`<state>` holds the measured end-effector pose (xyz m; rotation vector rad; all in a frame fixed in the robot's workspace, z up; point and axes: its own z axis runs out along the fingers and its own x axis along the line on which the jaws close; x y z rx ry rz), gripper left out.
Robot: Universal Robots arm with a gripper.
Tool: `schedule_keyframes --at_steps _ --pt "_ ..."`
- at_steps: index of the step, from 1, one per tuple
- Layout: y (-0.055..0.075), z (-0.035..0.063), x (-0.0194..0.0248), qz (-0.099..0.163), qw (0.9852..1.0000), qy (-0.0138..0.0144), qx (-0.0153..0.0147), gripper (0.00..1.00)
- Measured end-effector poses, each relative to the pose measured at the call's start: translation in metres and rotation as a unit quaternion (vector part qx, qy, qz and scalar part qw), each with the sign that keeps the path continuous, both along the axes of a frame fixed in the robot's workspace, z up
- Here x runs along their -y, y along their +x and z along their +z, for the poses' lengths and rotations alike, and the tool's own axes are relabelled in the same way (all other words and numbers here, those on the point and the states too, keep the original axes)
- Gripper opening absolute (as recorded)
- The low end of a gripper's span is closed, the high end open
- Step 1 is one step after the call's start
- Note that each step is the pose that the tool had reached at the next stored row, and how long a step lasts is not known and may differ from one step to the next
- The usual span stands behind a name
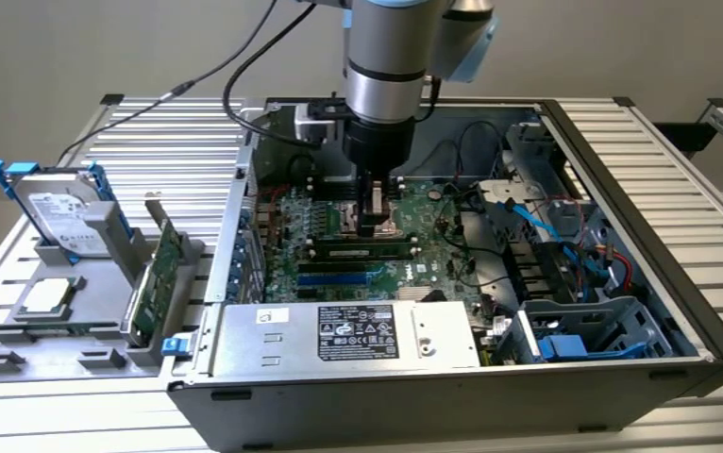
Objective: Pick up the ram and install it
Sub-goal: 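Press down the ram until it locks into place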
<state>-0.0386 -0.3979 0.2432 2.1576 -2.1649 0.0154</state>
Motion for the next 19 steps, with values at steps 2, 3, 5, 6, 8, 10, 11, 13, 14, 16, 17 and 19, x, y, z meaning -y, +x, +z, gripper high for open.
schedule_keyframes --at_steps 2,3,5,6,8,10,11,13,14,16,17,19 --pt "0.0 0.0061 0.0 0.0 1.0 -0.0001 -0.0008 0.11" --pt "0.0 0.0096 0.0005 0.0 1.0 -0.0001 -0.0014 0.11" --pt "0.0 0.0128 0.0008 -0.006 1.0 -0.0001 -0.0016 0.11" --pt "0.0 0.0135 0.0008 -0.012 0.9999 -0.0001 -0.0016 0.11" --pt "0.001 0.0142 0.0008 -0.026 0.9997 0.0 -0.0016 0.11" --pt "0.001 0.0149 0.0008 -0.039 0.9992 0.0 -0.0016 0.11" --pt "0.001 0.0152 0.0008 -0.046 0.9989 0.0 -0.0015 0.11" --pt "0.001 0.0157 0.0008 -0.06 0.9982 0.0001 -0.0016 0.11" --pt "0.0 0.0159 0.0008 -0.066 0.9978 0.0001 -0.0016 0.11" --pt "0.001 0.0161 0.0008 -0.079 0.9969 0.0001 -0.0015 0.11" --pt "0.001 0.0162 0.0008 -0.086 0.9963 0.0001 -0.0015 0.11" --pt "0.001 0.0163 0.0008 -0.099 0.9951 0.0001 -0.0014 0.11"
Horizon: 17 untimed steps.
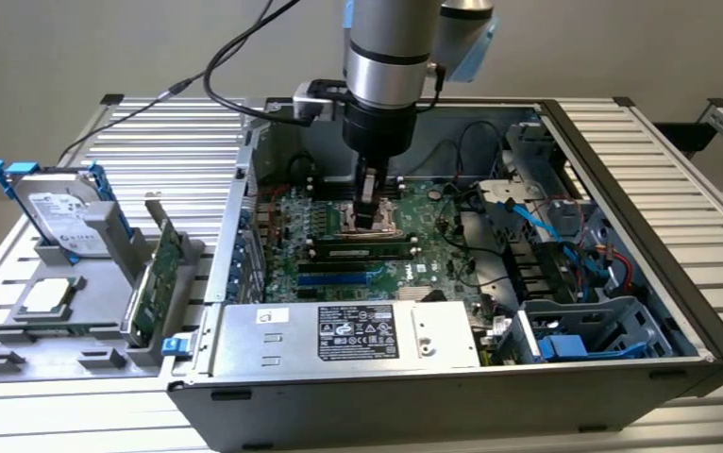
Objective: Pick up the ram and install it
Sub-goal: 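Press down the ram until it locks into place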
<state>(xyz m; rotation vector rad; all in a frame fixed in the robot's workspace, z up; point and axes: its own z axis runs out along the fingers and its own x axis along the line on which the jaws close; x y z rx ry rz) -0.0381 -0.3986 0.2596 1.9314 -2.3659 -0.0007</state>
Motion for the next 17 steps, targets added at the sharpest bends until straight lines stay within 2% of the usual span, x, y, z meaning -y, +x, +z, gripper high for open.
schedule_keyframes --at_steps 4,8,13,17 --pt "0.0 0.0 0.0 -0.025 0.9997 -0.0001 0.0013 0.11" --pt "0.0 0.0 0.0 -0.048 0.9989 0.0 0.004 0.11" --pt "0.0 0.0 0.0 -0.078 0.997 0.0001 0.0072 0.11" --pt "0.0 0.0 0.0 -0.102 0.9947 0.0001 0.0095 0.11"
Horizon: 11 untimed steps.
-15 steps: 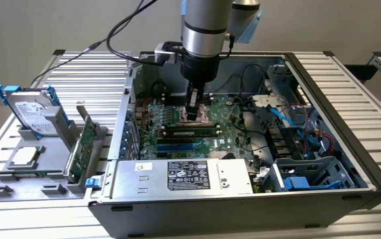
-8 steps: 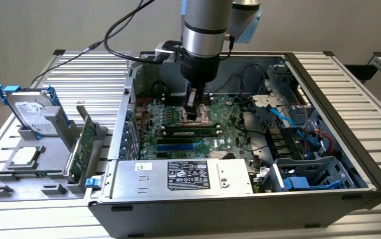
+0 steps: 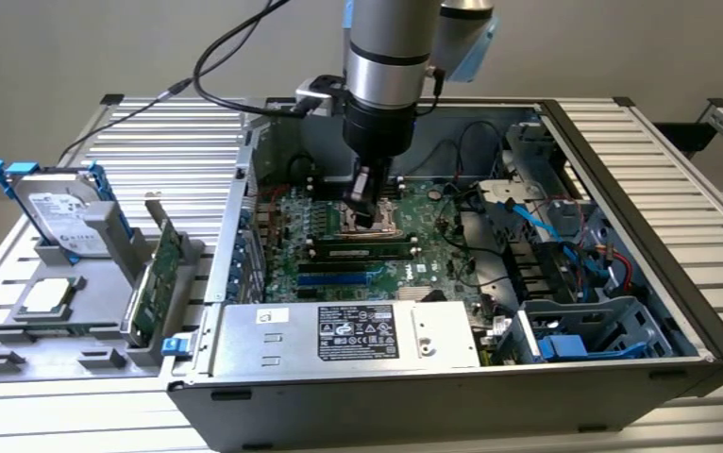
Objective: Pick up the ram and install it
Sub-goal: 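Press down the ram until it locks into place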
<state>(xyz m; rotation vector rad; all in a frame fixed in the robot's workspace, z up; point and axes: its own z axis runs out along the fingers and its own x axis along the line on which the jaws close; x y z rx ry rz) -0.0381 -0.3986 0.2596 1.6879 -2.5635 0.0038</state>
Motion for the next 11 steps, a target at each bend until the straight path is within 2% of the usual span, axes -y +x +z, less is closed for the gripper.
schedule_keyframes --at_steps 6,11 --pt "0.0 0.0 0.0 -0.037 0.9993 -0.0001 0.0029 0.11" --pt "0.0 -0.0002 0.0 -0.071 0.9974 -0.0001 0.0039 0.11"
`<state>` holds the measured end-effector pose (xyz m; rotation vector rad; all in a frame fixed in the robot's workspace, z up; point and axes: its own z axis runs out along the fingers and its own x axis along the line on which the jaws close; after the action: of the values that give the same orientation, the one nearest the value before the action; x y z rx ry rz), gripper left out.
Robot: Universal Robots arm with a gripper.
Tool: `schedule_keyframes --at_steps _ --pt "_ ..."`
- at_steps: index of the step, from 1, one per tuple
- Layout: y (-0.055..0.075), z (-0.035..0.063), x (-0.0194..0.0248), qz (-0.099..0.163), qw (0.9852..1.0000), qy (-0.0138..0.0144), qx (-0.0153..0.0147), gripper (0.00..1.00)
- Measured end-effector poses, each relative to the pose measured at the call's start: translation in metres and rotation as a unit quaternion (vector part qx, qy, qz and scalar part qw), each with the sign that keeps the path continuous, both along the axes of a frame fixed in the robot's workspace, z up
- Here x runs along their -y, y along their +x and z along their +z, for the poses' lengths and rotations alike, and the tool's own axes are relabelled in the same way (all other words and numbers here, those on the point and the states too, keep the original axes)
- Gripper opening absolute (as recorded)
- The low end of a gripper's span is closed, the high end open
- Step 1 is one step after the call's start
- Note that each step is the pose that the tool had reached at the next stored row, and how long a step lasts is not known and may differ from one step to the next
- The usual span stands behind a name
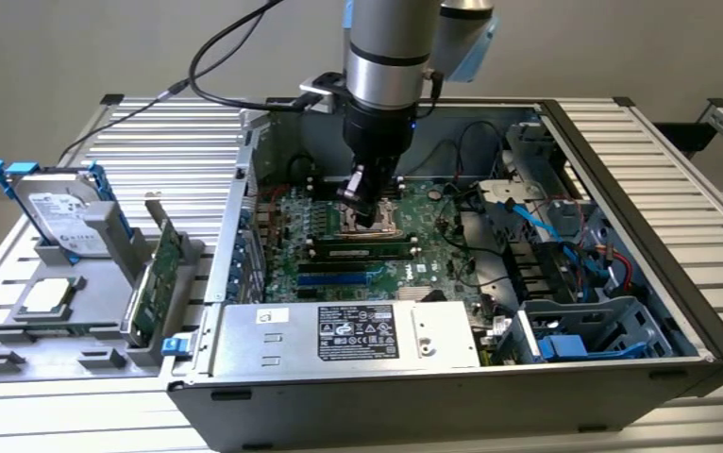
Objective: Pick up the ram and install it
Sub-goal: 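Press down the ram until it locks into place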
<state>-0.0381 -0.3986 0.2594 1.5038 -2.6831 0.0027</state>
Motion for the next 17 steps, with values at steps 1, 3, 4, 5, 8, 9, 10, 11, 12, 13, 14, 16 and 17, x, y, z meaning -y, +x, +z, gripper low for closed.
schedule_keyframes --at_steps 1,3,4,5,8,9,10,11,12,13,14,16,17 --pt "0.0 -0.0001 0.0 -0.008 1.0 0.0 0.0001 0.11" --pt "0.0 -0.0004 0.0 -0.023 0.9997 0.0 0.0003 0.11" --pt "0.0 -0.0006 0.0 -0.031 0.9995 0.0 0.0003 0.11" --pt "0.0 -0.0008 0.0 -0.038 0.9993 0.0 0.0004 0.11" --pt "0.0 -0.0013 0.0 -0.062 0.9981 0.0 0.0005 0.11" --pt "0.0 -0.0015 0.0 -0.07 0.9976 0.0 0.0006 0.11" --pt "0.0 -0.0017 0.0 -0.077 0.997 0.0 0.0006 0.11" --pt "0.0 -0.0019 0.0 -0.085 0.9964 0.0 0.0006 0.11" --pt "0.0 -0.0021 0.0 -0.093 0.9957 0.0 0.0007 0.11" --pt "0.0 -0.0022 0.0 -0.101 0.9949 0.0 0.0007 0.11" --pt "0.0 -0.0024 0.0 -0.109 0.9941 0.0 0.0007 0.11" --pt "0.0 -0.0028 0.0 -0.124 0.9922 0.0 0.0008 0.11" --pt "0.0 -0.003 0.0 -0.132 0.9912 0.0 0.0009 0.11"
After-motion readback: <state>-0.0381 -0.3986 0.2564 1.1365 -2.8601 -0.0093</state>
